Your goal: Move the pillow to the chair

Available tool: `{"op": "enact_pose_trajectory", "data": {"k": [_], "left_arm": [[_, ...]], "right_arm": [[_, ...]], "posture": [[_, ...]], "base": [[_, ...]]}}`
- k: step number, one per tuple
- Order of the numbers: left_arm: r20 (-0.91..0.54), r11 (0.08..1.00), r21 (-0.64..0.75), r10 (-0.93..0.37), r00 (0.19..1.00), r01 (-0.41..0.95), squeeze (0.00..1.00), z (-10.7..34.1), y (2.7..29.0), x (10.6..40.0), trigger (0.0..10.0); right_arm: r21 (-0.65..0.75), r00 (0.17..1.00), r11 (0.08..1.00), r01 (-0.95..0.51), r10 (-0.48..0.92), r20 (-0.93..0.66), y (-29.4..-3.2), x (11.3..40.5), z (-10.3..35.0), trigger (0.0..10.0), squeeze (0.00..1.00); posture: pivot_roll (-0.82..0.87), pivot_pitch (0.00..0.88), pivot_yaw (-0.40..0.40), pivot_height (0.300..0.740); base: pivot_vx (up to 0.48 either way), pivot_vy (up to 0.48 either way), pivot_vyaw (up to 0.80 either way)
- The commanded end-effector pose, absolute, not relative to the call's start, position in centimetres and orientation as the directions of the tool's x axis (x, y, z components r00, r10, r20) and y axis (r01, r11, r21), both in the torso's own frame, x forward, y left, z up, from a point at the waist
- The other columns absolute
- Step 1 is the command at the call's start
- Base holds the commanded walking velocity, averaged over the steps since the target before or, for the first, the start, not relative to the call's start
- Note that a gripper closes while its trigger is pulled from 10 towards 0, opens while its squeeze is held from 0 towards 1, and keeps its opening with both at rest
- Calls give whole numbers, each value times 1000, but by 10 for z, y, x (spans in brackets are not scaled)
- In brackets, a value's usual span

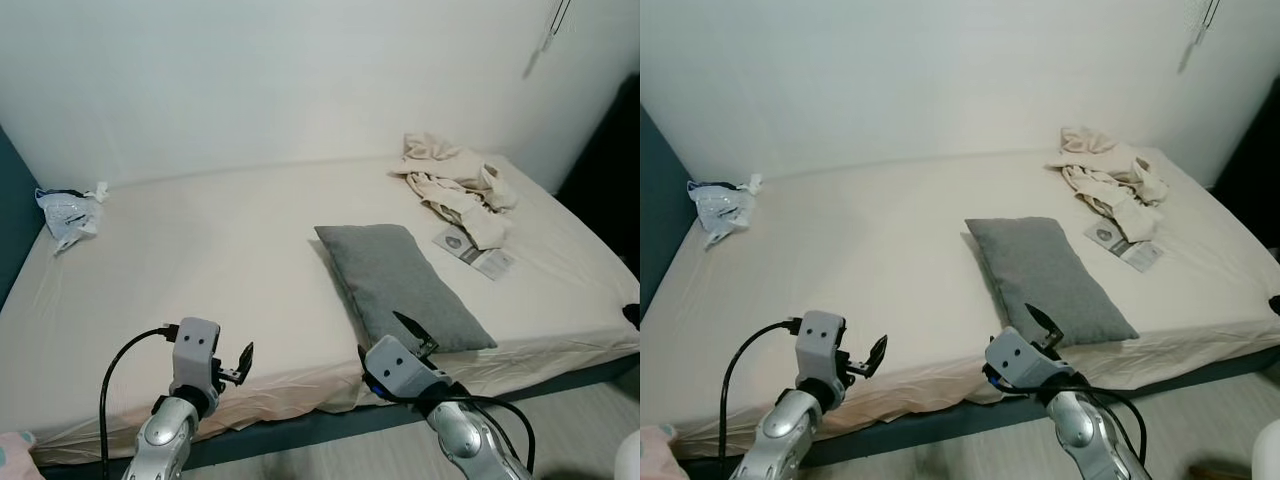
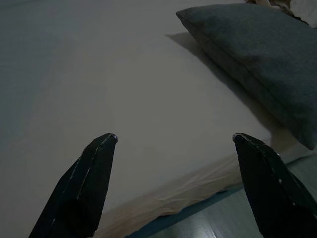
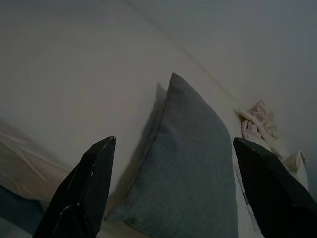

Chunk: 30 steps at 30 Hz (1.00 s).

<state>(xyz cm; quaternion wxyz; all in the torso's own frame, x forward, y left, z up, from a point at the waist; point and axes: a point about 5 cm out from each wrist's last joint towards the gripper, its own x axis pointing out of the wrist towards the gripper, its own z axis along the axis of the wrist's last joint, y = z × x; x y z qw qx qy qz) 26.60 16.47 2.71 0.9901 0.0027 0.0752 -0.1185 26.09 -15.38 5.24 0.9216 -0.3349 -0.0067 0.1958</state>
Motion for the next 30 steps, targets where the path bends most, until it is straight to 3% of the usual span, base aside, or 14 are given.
{"op": "enact_pose_trajectory", "data": {"k": [1,5,10,14,16,18,19,21,22,23,25,27,29,30], "left_arm": [[-165,972,-23,-235,958,235,0,26,164,267,10000],[-164,970,-21,-241,957,241,0,29,164,272,10000],[-184,969,9,-242,953,248,0,32,161,282,10000],[-197,971,9,-232,953,239,0,31,161,281,10000],[-183,976,47,-203,962,215,0,33,165,280,10000],[-164,985,51,-153,975,163,0,35,173,280,10000],[-164,985,51,-153,975,163,0,35,173,280,10000],[-174,987,50,-141,975,152,0,34,177,279,10000],[-182,986,56,-141,973,154,0,33,177,278,10000],[-182,986,56,-141,973,154,0,33,177,278,10000],[-198,989,61,-123,972,138,0,31,177,276,10000],[-211,992,67,-86,974,103,0,29,178,273,10000],[-215,994,72,-71,974,88,0,29,179,271,10000],[-218,996,64,-49,975,65,0,29,181,269,10000]], "right_arm": [[-599,923,714,-363,365,-125,-153,263,51,10000,0],[-595,921,715,-367,367,-127,-150,265,50,10000,0],[-748,978,650,-133,209,8,-160,267,62,10000,0],[-720,991,693,-27,114,74,-171,270,69,10000,0],[-646,983,743,174,-90,160,-188,275,84,10000,0],[-496,938,800,338,-329,108,-205,278,89,10000,0],[-496,938,800,338,-329,108,-205,278,89,10000,0],[-350,903,853,386,-427,-43,-209,278,83,10000,0],[-318,910,888,332,-391,-141,-205,280,77,10000,0],[-318,910,888,332,-391,-141,-205,280,77,10000,0],[-88,926,992,86,-112,-360,-180,281,58,10000,0],[114,911,993,-36,79,-404,-160,276,51,10000,0],[144,909,989,-35,92,-407,-156,273,50,10000,0],[54,901,999,1,23,-434,-159,272,47,10000,0]], "posture": [[-138,74,5,740],[-160,74,23,740],[-153,82,44,740],[-147,91,41,740],[-142,94,44,740],[-125,95,59,740],[-125,95,59,740],[-113,100,53,740],[-112,103,49,740],[-112,103,49,740],[-83,117,14,740],[-73,130,-1,740],[-73,132,-1,740],[-73,142,1,740]], "base": [[0,0,0],[0,0,0],[0,0,0],[0,0,0],[0,0,0],[0,0,0],[0,0,0],[0,0,0],[0,0,0],[0,0,0],[0,0,0],[0,0,0],[0,0,0],[0,0,0]]}}
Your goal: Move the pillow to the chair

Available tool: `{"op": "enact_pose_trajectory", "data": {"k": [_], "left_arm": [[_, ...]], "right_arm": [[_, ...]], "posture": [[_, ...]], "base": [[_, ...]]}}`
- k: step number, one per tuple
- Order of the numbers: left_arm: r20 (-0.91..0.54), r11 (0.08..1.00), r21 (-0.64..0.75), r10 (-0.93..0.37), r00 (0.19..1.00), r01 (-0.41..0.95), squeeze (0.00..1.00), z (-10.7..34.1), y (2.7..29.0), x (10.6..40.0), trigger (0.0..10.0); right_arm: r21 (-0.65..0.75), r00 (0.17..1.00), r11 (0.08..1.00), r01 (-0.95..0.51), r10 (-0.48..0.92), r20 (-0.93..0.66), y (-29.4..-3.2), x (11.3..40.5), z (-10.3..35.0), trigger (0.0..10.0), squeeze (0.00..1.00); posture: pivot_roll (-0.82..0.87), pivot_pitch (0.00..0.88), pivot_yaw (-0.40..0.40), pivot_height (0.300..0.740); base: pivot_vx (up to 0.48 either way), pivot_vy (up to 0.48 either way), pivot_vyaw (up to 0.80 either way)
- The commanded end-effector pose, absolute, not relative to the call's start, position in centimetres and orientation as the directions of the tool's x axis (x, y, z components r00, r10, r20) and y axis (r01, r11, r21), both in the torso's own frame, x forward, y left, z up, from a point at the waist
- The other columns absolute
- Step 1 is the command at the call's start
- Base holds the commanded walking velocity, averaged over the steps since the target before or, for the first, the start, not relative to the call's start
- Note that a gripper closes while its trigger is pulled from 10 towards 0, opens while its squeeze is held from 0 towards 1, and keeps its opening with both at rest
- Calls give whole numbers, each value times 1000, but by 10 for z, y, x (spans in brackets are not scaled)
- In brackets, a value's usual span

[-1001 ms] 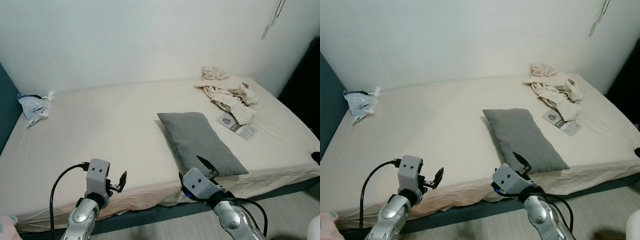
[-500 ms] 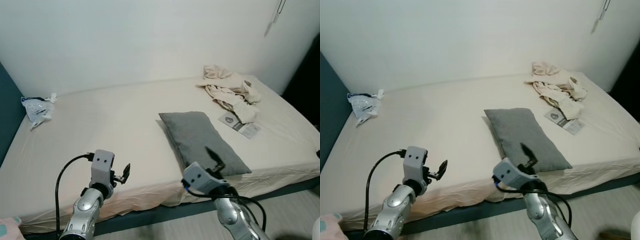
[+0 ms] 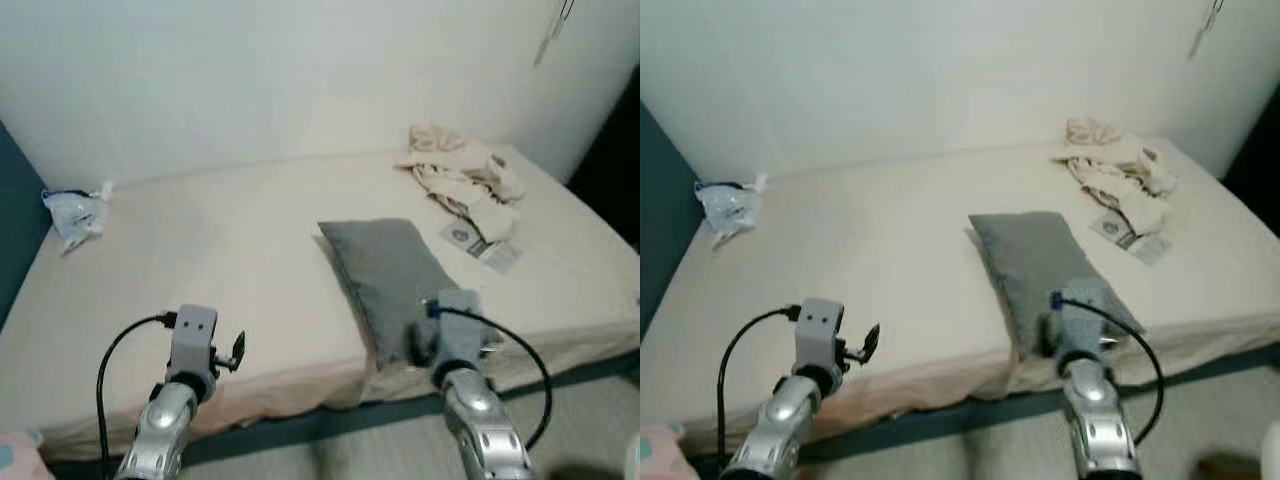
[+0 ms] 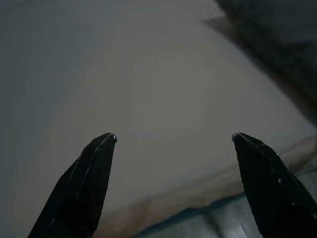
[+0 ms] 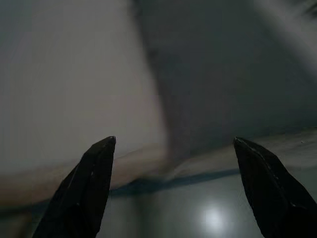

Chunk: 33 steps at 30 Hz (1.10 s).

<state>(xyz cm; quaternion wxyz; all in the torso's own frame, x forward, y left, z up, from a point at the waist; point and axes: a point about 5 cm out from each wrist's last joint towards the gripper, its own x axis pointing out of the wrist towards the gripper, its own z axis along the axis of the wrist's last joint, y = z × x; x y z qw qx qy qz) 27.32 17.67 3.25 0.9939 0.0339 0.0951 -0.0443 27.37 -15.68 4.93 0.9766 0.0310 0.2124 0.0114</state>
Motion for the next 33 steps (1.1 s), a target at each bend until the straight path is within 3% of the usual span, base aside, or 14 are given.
{"op": "enact_pose_trajectory", "data": {"k": [1,2,3,5,7,9,12,15,21,25,28,33], "left_arm": [[-219,997,59,-36,975,50,0,28,183,268,10000],[-225,997,63,-31,974,47,0,28,183,267,10000],[-256,993,97,-37,966,64,0,25,183,264,10000],[-276,988,124,-53,960,90,0,22,181,263,10000],[-282,982,129,-97,954,138,0,21,176,261,10000],[-275,981,126,-106,956,145,0,21,173,260,10000],[-278,988,106,-81,957,114,0,20,174,262,10000],[-248,998,53,47,968,-35,0,28,176,274,10000],[-256,1000,30,11,967,-4,0,27,167,276,10000],[-277,1000,8,15,961,-13,0,23,167,273,10000],[-283,997,72,32,959,-12,0,15,168,270,10000],[-282,991,120,98,954,-67,0,10,171,264,10000]], "right_arm": [[-20,893,1000,25,-31,-449,-161,271,46,10000,0],[-79,890,997,4,-39,-454,-161,271,46,10000,0],[116,870,987,-112,154,-469,-151,268,43,10000,0],[324,857,935,-144,282,-431,-145,266,44,10000,0],[40,849,990,-136,138,-510,-155,271,39,10000,0],[-103,878,969,-222,153,-454,-156,276,47,10000,0],[-94,893,972,-215,156,-423,-157,281,53,10000,0],[-106,955,985,-136,102,-278,-166,297,76,10000,0],[-161,976,982,-93,58,-211,-177,297,75,10000,0],[-149,958,974,-170,127,-257,-174,292,60,10000,0],[-4,920,987,-158,146,-364,-175,287,36,10000,0],[-29,884,992,-122,96,-457,-175,280,13,10000,0]], "posture": [[-73,142,1,740],[-75,146,1,740],[-80,153,-6,740],[-81,154,-8,740],[-79,158,-25,740],[-72,156,-40,740],[-74,147,-54,740],[-95,127,-59,740],[-112,90,-63,740],[-113,67,-63,740],[-73,35,-108,740],[-45,24,-136,740]], "base": [[0,0,0],[0,0,0],[0,0,0],[0,0,0],[0,0,0],[0,0,0],[0,0,0],[0,0,0],[0,0,0],[0,0,0],[0,0,0],[0,0,0]]}}
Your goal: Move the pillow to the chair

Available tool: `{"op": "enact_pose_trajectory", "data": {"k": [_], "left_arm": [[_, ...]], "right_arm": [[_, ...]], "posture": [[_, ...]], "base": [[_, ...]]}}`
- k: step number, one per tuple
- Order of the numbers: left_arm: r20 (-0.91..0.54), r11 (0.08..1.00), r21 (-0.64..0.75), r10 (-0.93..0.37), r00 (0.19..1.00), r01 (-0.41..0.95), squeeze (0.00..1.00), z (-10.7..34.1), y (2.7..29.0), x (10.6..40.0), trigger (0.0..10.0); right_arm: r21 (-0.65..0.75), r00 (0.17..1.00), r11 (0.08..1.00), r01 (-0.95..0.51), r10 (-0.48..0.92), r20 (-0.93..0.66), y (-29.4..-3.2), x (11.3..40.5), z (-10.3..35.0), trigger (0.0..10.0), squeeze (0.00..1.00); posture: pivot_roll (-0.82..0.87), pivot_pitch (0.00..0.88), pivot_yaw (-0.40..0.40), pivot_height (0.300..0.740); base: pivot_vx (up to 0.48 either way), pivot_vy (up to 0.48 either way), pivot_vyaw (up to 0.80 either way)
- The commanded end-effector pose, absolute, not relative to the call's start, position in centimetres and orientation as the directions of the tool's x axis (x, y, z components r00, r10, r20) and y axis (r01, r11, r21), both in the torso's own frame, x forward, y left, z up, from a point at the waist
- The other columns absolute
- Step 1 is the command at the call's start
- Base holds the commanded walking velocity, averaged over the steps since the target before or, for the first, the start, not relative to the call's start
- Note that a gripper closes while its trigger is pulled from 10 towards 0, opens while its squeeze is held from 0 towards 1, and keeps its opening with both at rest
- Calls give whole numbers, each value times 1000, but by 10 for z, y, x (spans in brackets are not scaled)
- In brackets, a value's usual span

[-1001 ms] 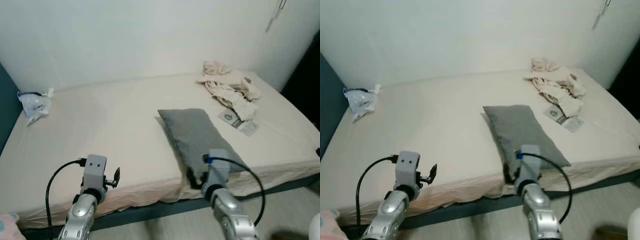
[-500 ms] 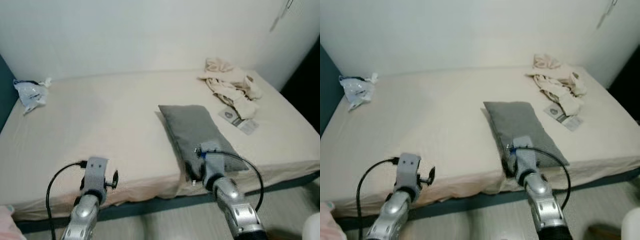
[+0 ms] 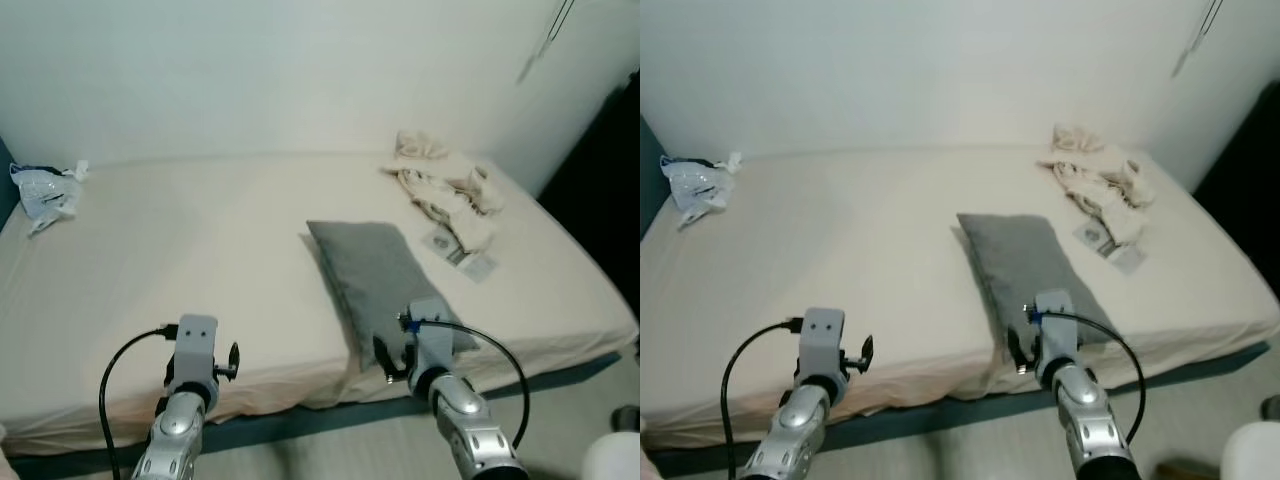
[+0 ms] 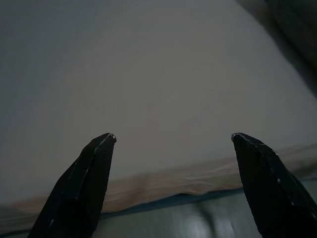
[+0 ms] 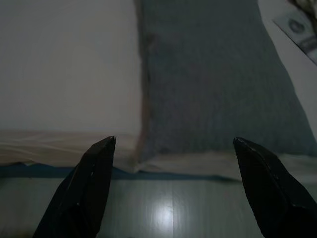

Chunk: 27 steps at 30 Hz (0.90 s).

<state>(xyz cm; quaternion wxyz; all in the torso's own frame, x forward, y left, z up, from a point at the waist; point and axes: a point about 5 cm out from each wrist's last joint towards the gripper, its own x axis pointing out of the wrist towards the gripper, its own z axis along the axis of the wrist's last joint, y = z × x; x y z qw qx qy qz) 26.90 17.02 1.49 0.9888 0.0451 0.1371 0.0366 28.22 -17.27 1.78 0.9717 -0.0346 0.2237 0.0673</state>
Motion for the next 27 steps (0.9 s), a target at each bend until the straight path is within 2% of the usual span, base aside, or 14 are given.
{"op": "enact_pose_trajectory", "data": {"k": [1,5,7,9,13,20,21,23,24,27], "left_arm": [[-282,990,129,92,955,-58,0,9,170,262,10000],[-298,991,131,65,952,-27,0,8,164,259,10000],[-299,989,145,64,952,-21,0,6,166,260,10000],[-297,989,144,63,953,-21,0,6,167,261,10000],[-278,992,127,47,959,-12,0,13,166,274,10000],[-287,993,120,32,957,3,0,16,168,282,10000],[-293,991,131,9,956,31,0,17,168,283,10000],[-294,989,139,-6,956,49,0,17,168,284,10000],[-290,988,140,-24,957,67,0,19,169,284,10000],[-282,986,138,-49,958,91,0,21,170,285,10000]], "right_arm": [[-5,885,992,-125,109,-453,-174,279,13,10000,0],[14,895,991,-135,128,-427,-174,280,16,10000,0],[8,902,990,-143,133,-411,-172,281,16,10000,0],[5,904,989,-146,135,-405,-172,281,16,10000,0],[21,894,997,-79,80,-440,-175,283,10,10000,0],[-6,875,995,-99,84,-477,-172,284,5,10000,0],[11,879,995,-97,91,-468,-168,286,7,10000,0],[24,880,994,-106,105,-462,-165,287,8,10000,0],[14,881,994,-108,102,-463,-164,288,8,10000,0],[-3,879,994,-105,91,-468,-163,290,7,10000,0]], "posture": [[-41,39,-126,740],[-35,52,-123,740],[-62,26,-78,740],[-63,24,-74,740],[-52,0,-62,740],[-67,0,-28,740],[-83,0,9,740],[-91,1,21,740],[-105,5,55,740],[-108,4,71,740]], "base": [[0,0,0],[0,0,0],[0,0,0],[0,0,0],[0,0,0],[0,0,0],[0,0,0],[0,0,0],[0,0,0],[0,0,0]]}}
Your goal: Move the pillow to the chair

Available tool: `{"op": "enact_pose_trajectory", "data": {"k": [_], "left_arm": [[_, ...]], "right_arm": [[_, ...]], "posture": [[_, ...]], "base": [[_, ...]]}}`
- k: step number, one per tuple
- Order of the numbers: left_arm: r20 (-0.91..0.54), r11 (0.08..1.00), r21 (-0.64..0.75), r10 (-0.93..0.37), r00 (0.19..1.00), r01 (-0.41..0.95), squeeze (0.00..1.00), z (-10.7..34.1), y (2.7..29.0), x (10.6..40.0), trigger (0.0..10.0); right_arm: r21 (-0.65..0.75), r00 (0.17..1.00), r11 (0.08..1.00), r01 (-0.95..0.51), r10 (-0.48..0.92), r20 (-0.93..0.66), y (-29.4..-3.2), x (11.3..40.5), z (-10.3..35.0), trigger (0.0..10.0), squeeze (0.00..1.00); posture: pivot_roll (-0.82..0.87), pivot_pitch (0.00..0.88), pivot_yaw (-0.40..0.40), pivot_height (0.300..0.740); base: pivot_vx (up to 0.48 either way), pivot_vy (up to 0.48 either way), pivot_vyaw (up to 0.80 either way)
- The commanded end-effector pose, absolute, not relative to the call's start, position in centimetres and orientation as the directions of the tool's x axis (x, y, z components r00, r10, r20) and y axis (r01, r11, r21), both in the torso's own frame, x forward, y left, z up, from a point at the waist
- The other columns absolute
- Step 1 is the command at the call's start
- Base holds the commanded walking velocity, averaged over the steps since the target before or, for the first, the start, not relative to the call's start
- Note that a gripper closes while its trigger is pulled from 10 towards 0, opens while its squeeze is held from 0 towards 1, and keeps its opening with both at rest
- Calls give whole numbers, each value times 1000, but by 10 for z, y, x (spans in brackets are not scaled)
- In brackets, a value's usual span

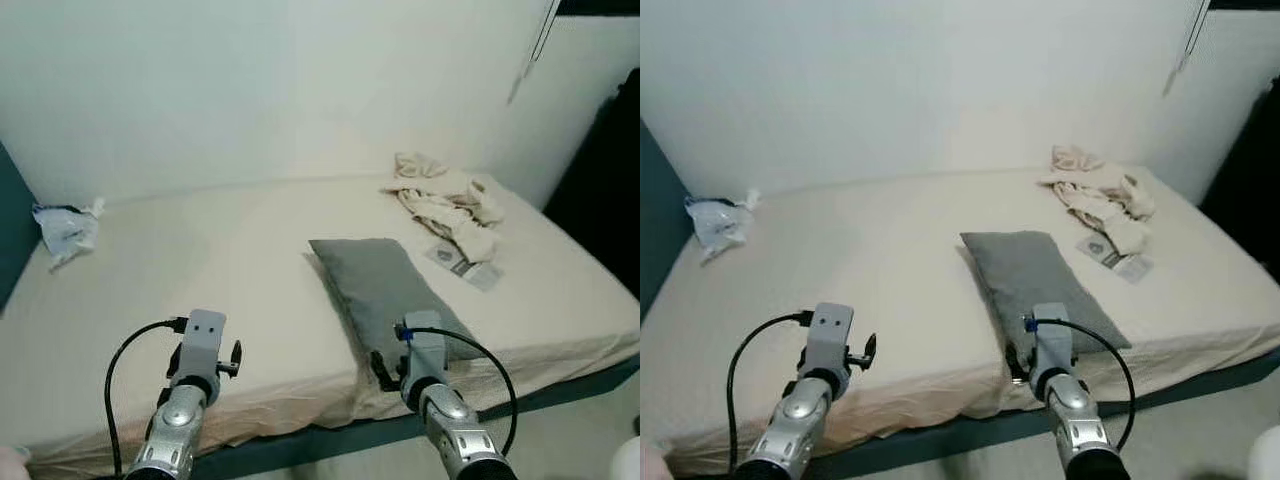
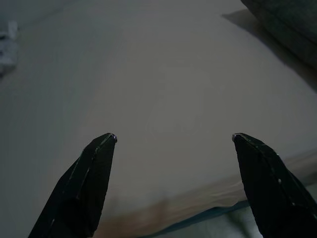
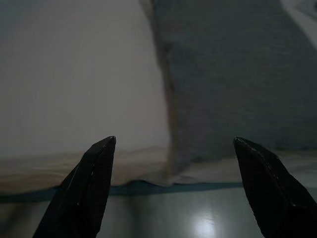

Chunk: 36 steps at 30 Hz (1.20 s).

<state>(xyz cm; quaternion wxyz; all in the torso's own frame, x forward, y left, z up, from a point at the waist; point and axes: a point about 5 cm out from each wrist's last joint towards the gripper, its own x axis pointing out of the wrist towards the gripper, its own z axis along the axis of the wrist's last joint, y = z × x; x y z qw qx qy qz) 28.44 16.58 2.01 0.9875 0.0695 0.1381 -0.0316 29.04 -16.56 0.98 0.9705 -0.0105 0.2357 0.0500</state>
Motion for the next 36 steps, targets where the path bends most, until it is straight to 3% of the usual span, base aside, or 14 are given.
{"op": "enact_pose_trajectory", "data": {"k": [1,17,36], "left_arm": [[-278,986,138,-53,959,94,0,22,171,286,10000],[-286,989,135,-23,958,64,0,23,182,289,10000],[-319,984,155,-38,947,91,0,20,176,292,10000]], "right_arm": [[3,881,995,-101,91,-465,-162,291,8,10000,0],[-24,883,989,-143,116,-455,-157,298,12,10000,0],[-29,882,990,-140,111,-458,-156,297,10,10000,0]], "posture": [[-102,4,87,740],[-136,2,104,740],[-145,0,98,740]], "base": [[0,0,0],[0,0,0],[0,0,0]]}}
